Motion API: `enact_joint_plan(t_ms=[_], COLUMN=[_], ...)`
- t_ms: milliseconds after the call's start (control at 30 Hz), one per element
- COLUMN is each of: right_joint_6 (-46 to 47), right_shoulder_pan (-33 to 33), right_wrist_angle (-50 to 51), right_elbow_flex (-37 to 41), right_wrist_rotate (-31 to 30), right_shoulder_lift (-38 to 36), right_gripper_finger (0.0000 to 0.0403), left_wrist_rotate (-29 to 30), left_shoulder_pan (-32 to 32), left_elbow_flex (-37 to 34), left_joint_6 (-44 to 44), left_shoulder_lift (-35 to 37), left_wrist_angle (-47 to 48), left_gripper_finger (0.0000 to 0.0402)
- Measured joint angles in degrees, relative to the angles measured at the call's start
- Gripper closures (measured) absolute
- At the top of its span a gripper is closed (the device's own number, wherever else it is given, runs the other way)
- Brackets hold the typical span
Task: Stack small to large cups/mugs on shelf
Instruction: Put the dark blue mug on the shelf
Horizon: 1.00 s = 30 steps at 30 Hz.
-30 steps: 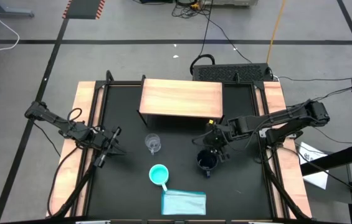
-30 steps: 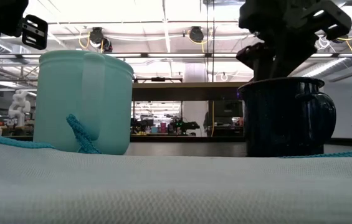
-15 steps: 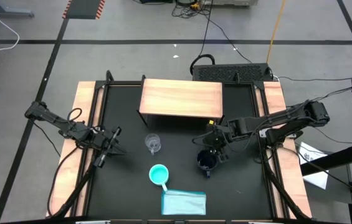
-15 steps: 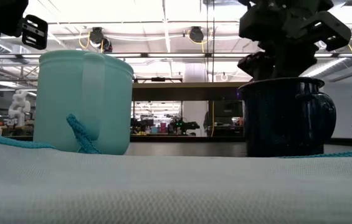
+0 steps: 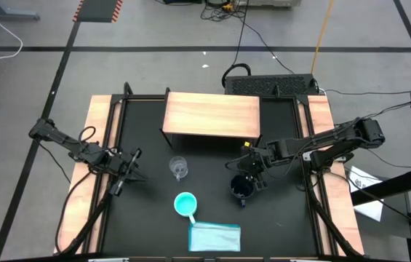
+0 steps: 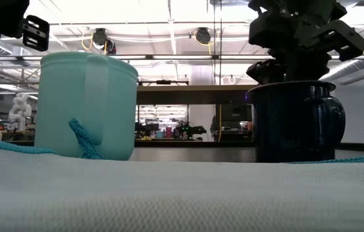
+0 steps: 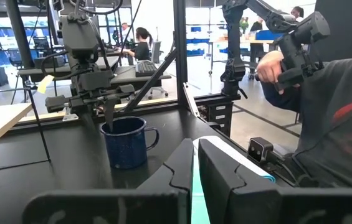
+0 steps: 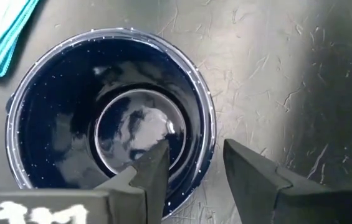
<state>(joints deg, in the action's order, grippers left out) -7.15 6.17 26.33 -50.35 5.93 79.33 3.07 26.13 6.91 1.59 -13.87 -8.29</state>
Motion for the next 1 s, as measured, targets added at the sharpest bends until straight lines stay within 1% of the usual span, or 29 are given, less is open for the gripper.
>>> enact_joint_plan(t_ms=[133,233,733,1000], right_joint_6=[-0.01,-0.01,0.46,1.08], right_shoulder_pan=[0.0,0.0,-0.93,-0.94], right_wrist_angle=[0.0,-0.02,-1.7,-1.58], right_elbow_flex=[0.0,0.0,0.0,0.0], right_wrist_rotate=[-0.02,-0.02,0.1,0.17], right_shoulder_lift=[0.0,0.0,0.0,0.0], right_gripper_finger=[0.0262,0.0275,0.0384,0.0388], left_wrist_rotate=[0.0,0.0,0.0,0.0], left_shoulder_pan=[0.0,0.0,0.0,0.0], left_elbow_flex=[0.0,0.0,-0.02,-0.02], left_joint_6=[0.02,0.04,0.06,0.06], left_shoulder_lift=[0.0,-0.01,0.0,-0.02], left_wrist_angle=[0.47,1.06,1.29,3.14], left_gripper_finger=[0.0373,0.0373,0.0373,0.0373])
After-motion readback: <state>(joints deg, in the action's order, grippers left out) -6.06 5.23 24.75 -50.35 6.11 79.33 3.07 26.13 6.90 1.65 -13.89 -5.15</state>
